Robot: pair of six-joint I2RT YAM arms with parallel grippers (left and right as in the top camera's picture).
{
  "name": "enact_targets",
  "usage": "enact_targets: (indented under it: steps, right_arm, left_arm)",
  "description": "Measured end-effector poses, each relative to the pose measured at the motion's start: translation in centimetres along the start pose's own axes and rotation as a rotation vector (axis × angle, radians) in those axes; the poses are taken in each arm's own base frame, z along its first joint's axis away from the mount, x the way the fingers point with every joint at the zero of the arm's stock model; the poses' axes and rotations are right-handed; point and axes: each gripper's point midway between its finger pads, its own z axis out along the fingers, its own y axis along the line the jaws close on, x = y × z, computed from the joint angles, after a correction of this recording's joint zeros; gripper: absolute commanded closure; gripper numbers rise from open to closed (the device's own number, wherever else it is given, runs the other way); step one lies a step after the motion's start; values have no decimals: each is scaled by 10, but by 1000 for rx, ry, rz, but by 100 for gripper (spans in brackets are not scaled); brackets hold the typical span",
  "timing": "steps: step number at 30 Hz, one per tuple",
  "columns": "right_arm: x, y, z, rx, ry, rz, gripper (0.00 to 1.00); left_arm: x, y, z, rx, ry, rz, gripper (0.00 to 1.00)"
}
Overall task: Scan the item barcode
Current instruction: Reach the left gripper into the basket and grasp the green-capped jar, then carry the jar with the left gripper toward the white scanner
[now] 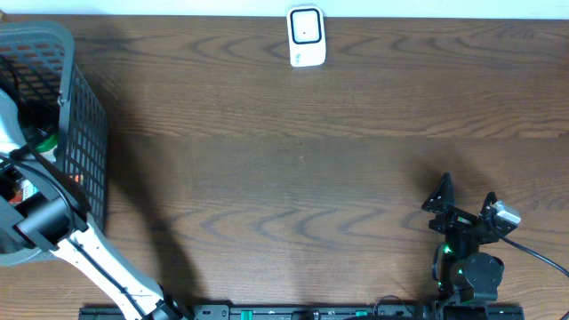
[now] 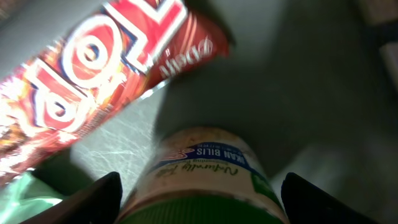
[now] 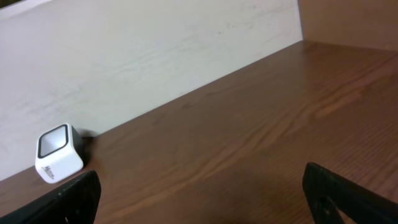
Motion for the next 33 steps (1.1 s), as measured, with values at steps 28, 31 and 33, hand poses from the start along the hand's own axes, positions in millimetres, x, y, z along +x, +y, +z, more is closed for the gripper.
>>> enact_targets:
  steps: [28, 31, 33]
  right_arm:
    - [0, 0, 0, 0, 0, 0, 1]
    - [0, 0, 0, 0, 0, 0, 1]
    - [0, 0, 0, 0, 0, 0, 1]
  left_arm:
    - [27, 0, -303, 387, -467, 0, 40]
    - [63, -12, -374, 572, -562, 64, 40]
    - [96, -30, -408, 693, -578, 148, 40]
